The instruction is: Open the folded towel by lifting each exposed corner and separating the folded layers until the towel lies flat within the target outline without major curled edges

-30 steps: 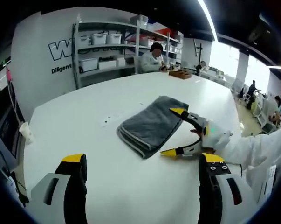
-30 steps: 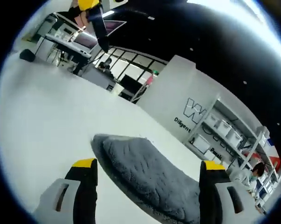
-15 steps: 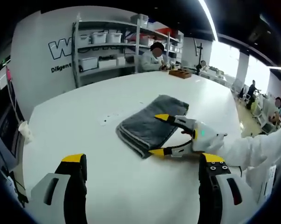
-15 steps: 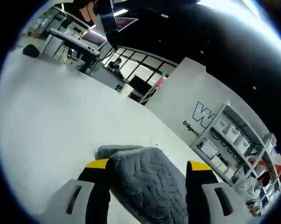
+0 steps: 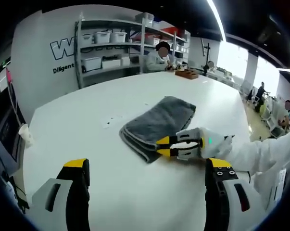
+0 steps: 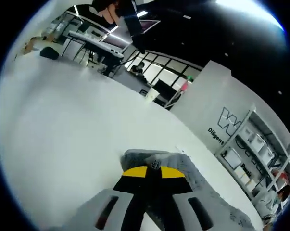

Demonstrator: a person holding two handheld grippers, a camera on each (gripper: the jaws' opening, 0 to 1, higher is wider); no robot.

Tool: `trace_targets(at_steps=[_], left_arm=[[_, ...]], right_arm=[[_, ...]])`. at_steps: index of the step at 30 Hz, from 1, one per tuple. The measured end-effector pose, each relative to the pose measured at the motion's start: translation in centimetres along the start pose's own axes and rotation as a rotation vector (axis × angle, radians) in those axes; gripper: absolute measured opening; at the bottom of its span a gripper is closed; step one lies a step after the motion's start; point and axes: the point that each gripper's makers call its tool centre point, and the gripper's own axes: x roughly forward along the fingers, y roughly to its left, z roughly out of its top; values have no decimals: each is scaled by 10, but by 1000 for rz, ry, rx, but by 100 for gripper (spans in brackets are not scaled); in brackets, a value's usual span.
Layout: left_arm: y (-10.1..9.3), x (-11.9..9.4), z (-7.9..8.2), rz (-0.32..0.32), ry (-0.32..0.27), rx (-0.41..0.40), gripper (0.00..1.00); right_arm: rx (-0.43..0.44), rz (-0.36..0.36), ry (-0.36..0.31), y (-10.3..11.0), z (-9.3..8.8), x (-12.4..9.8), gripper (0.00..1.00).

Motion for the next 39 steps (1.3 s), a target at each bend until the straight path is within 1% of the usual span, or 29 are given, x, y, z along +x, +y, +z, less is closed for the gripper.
trace_targets(at_steps=[2,6,10,12,16,21,25,28,29,30,34,39], left_arm=[[2,0,1,4,2,1,98],[4,-3,4,5,1,8,98],[3,-9,6,38,9,36,98],[2,-11,12,67,-10,37,98],[-7,-11,19,84,-19,44,98],[-20,-3,26,97,-27,45,99],[-26,5,26,97,-15,46,99],[-25,11,26,112,-4,26,98],[-25,11,26,114,-3,24,98],[-25,14,27,120,-2,18,98],[-30,22,30,129,1,9,98],[-43,33,32,127,10,6,98]], right_arm=[[36,3,-17,-1,1,-1,0],[68,11,-33,-2,2,-3,0],[87,13,-62,-4,6,-5,0],[117,13,-84,-7,8,-7,0],[182,7,-139,-16,8,-16,0],[203,-21,-185,-34,4,-30,0],[219,-75,-210,-58,-6,-45,0],[231,-118,-215,-78,-19,-56,0],[236,-120,-216,-80,-20,-57,0],[256,-132,-217,-91,-29,-65,0],[253,-158,-207,-107,-45,-78,0],[244,-196,-203,-130,-62,-92,0]])
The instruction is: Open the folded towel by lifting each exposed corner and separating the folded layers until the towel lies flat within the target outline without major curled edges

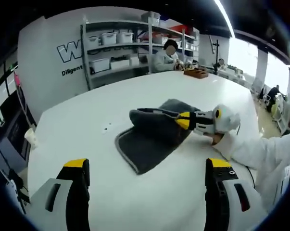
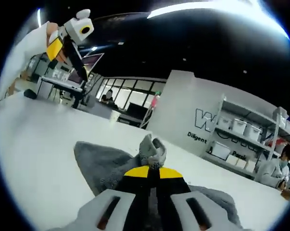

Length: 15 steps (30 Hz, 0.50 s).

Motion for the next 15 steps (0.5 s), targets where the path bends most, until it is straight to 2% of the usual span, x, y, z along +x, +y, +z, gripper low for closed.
trace_targets(at_steps=[6,15], left_arm=[[-19,10,6,-6,2,3,98],[-33,21,10,-17,13,17,98]], right_arm=[[-13,-28,1,-29,-9,-16,0],[-44,-67,19,-69,-25,-39,0]])
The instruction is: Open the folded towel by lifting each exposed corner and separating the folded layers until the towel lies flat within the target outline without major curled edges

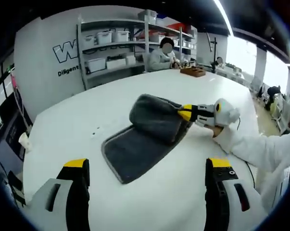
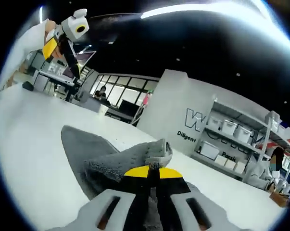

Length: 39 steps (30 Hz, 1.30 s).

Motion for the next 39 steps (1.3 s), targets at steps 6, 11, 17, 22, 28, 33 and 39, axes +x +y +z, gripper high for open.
trace_targets(at_steps=[6,11,17,22,28,33,39], left_arm=[[-5,6,-2,-15,18,9,98],[-9,7,-4,-38,33,27,98],[-7,5,-10,-49,55,47,98],[-3,2,-16,-46,72,52,98],[-37,40,3,-41,95,62,98],[-46,52,8,-41,97,56,98],[-49,55,8,-48,107,61,98]], right_arm=[[-20,-31,18,-25,-12,-12,0],[-25,-49,33,-42,-21,-20,0],[-45,-67,49,-59,-30,-29,0],[-58,-85,56,-73,-35,-36,0],[-58,-126,77,-97,-46,-45,0],[-54,-162,95,-117,-56,-54,0],[-50,-201,119,-137,-67,-63,0]])
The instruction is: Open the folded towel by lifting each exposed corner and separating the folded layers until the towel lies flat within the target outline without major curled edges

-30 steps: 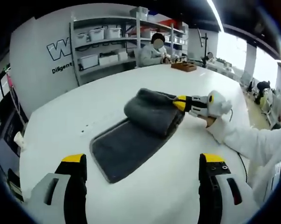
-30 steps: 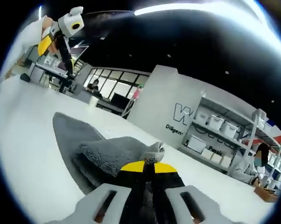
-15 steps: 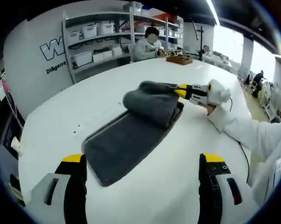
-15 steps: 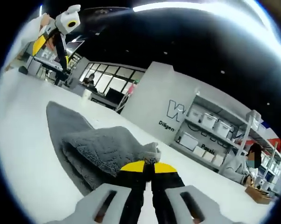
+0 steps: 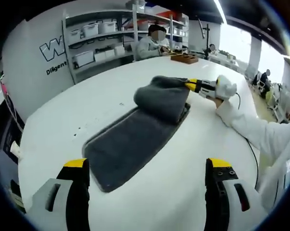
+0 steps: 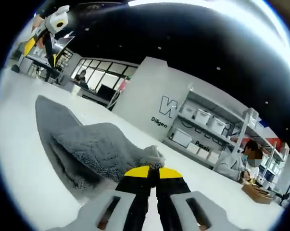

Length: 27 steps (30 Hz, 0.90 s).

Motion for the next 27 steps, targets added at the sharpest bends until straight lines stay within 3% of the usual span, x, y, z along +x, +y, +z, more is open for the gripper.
trace_targets(at_steps=[16,27], left_arm=[[1,0,-2,4,-2,-6,98],[0,3,-2,-2,3,-2,98]], right_arm=[[21,-96,68,-48,-32,-12,0],[80,-164,128,-83,-61,-23,0]])
